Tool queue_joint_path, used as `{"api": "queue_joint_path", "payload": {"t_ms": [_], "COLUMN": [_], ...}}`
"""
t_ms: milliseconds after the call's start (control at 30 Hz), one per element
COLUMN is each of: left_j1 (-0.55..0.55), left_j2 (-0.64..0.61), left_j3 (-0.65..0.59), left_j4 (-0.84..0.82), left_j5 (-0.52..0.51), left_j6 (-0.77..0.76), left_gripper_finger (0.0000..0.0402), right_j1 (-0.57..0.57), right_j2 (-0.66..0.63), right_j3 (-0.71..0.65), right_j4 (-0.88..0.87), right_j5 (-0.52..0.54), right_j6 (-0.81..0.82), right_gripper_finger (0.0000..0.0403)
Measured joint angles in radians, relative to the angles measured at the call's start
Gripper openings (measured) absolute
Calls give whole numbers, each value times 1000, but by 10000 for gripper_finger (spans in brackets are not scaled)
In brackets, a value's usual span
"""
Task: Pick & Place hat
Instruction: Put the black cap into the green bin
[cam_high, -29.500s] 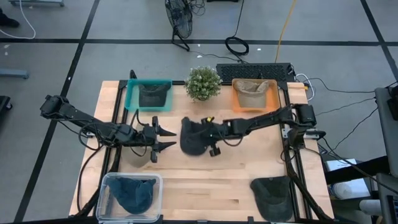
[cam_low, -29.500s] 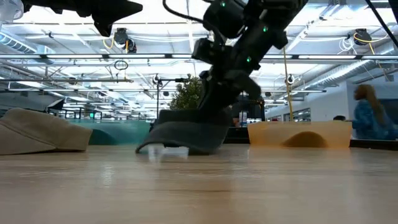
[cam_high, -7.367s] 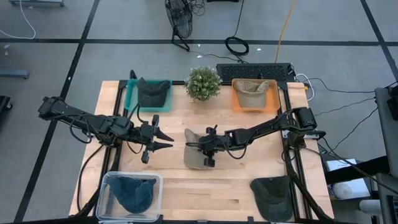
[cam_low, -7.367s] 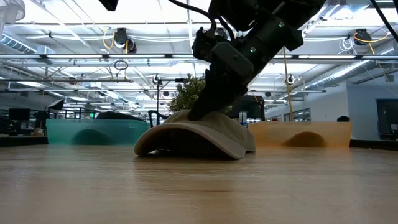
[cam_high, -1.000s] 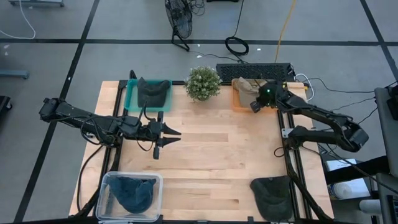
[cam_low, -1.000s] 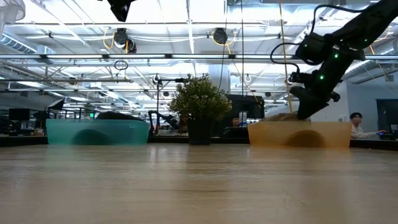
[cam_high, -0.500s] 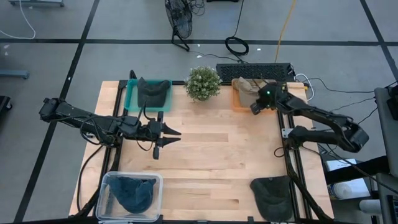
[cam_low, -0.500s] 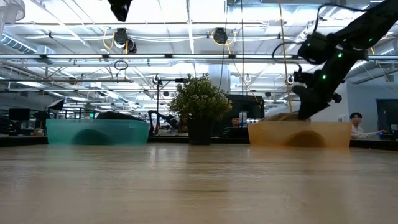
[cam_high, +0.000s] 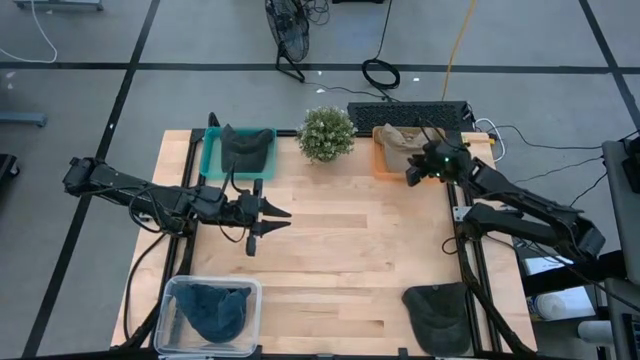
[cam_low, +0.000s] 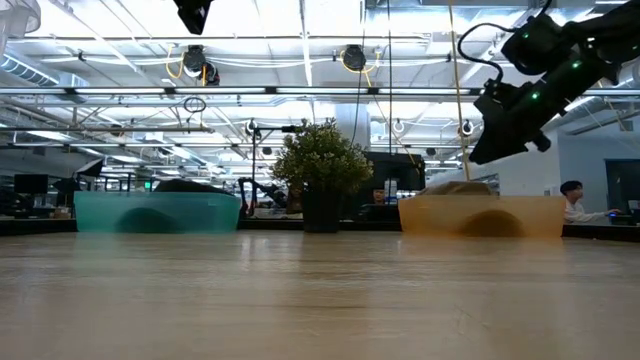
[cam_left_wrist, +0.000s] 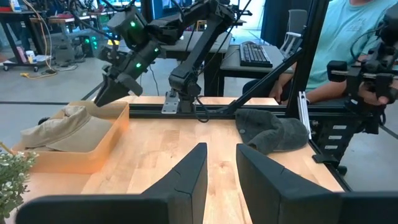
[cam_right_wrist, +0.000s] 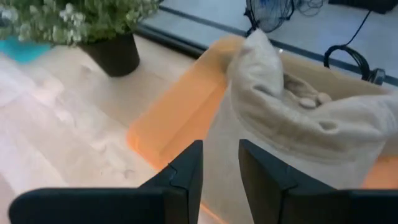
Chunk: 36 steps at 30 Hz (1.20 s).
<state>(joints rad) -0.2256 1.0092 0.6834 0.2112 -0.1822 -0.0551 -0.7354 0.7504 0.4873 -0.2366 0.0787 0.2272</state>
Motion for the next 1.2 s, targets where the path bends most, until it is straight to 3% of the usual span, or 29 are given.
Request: {"api": "queue_joint_path", "payload": {"t_ms": [233, 400, 500, 667, 833, 933, 1067, 1200], "left_j1": [0, 0, 0, 0, 0, 0, 0, 0], "left_j2": [0, 0, 0, 0, 0, 0, 1, 1], "left_j3": [0, 0, 0, 0, 0, 0, 0, 0], "left_j4": [1, 2, 2, 2, 2, 1, 2, 2], "left_j5": [0, 0, 0, 0, 0, 0, 0, 0], "left_j6": [-2, -2, -2, -2, -2, -2, -2, -1], "left_gripper_finger": [95, 95, 95, 95, 95, 95, 95, 95], "right_j1": [42, 153, 262, 523, 743, 835, 949, 1074], "right_j2": [-6, -6, -4, 22, 109, 169, 242, 287], "right_j3": [8, 48, 96, 177, 296, 366, 425, 449], "right_j4": [-58, -191, -296, -354, -517, -643, -784, -848], "right_j5": [-3, -45, -110, -123, 74, 131, 98, -43], "right_j6": [-29, -67, -74, -79, -78, -29, 83, 252], "right_gripper_finger": [93, 93, 93, 93, 93, 93, 93, 93]}}
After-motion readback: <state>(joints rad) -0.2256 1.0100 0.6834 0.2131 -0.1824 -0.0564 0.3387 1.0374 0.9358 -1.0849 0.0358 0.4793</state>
